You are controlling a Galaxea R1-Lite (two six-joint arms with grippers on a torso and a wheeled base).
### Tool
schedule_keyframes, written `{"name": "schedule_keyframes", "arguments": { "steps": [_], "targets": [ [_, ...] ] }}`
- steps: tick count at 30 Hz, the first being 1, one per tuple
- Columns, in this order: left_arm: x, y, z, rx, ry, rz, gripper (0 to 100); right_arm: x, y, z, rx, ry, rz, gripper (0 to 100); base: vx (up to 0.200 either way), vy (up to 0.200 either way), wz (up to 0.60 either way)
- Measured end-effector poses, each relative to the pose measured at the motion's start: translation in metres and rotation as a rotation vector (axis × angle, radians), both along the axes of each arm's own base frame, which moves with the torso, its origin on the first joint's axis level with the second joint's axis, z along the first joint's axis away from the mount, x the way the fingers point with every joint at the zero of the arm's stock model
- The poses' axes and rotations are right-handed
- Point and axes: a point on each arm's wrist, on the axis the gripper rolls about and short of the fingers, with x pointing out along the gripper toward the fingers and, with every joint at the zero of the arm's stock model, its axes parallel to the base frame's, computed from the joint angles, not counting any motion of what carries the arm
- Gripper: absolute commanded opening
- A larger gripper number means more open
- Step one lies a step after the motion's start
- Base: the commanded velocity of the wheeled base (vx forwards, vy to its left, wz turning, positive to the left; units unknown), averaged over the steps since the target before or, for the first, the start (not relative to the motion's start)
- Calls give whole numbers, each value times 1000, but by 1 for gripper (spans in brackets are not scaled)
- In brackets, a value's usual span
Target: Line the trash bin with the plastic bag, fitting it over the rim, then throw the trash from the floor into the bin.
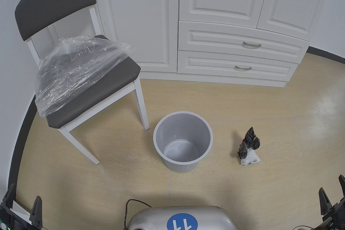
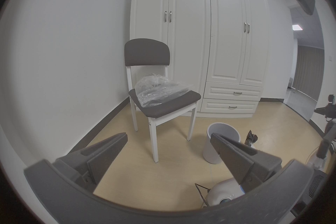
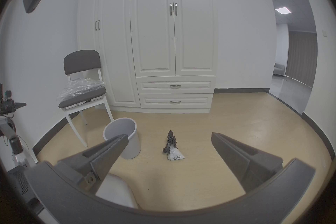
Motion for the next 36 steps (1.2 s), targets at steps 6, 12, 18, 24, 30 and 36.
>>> {"name": "schedule_keyframes", "arguments": {
  "steps": [6,12,18,24,30,36],
  "targets": [
    [0,0,0,0,0,2,100,0,0,0,10,0,1,100,0,0,0],
    [0,0,0,0,0,1,100,0,0,0,14,-1,-1,100,0,0,0],
    [0,0,0,6,0,1,100,0,0,0,0,-1,-2,100,0,0,0],
    [0,0,0,53,3,-6,100,0,0,0,-35,0,6,100,0,0,0],
    [0,0,0,-1,1,2,100,0,0,0,8,-1,2,100,0,0,0],
    [0,0,6,4,-47,-14,100,0,0,0,-24,-5,13,100,0,0,0]
  ]
}}
